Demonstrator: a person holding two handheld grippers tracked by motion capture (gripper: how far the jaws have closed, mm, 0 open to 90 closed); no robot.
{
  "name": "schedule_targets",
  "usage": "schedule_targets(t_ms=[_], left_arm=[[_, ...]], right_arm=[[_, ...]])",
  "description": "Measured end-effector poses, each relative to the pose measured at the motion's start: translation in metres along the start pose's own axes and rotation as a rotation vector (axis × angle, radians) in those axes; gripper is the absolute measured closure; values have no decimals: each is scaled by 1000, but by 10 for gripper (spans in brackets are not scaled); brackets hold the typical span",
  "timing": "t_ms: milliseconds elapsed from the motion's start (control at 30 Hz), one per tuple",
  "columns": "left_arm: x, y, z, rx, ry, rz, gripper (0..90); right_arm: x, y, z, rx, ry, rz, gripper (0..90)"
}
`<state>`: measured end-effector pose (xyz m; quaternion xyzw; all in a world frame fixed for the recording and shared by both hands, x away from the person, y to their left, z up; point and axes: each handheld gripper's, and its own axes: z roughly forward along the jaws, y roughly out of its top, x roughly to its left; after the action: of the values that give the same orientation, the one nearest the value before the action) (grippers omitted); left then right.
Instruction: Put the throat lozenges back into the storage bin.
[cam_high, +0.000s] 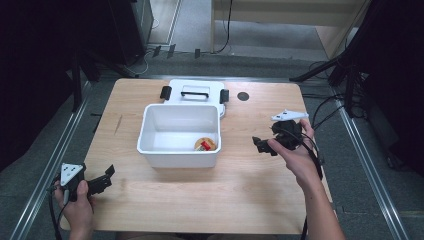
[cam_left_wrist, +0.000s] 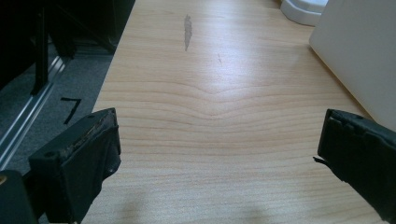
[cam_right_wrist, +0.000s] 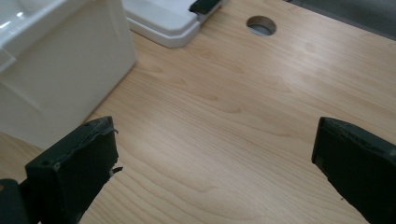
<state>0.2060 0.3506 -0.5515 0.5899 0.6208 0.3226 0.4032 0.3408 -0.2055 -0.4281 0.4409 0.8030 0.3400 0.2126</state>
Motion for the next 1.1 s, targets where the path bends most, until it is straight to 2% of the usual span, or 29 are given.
schedule_targets(t_ms=[133,567,800,1100], left_arm=[[0,0,0,0,1,-1,0],[0,0,0,-5,1,-2,0],[0,0,0,-3,1,0,0],[0,0,0,-4,2,0,0]], right_arm=[[-9,-18,-4,-33,-17,35,2],[-41,-89,-12,-91,-90,157,6],[-54,-122,-20,-106,-121,203,8],[-66,-157,-30,-107,-170,261,33]])
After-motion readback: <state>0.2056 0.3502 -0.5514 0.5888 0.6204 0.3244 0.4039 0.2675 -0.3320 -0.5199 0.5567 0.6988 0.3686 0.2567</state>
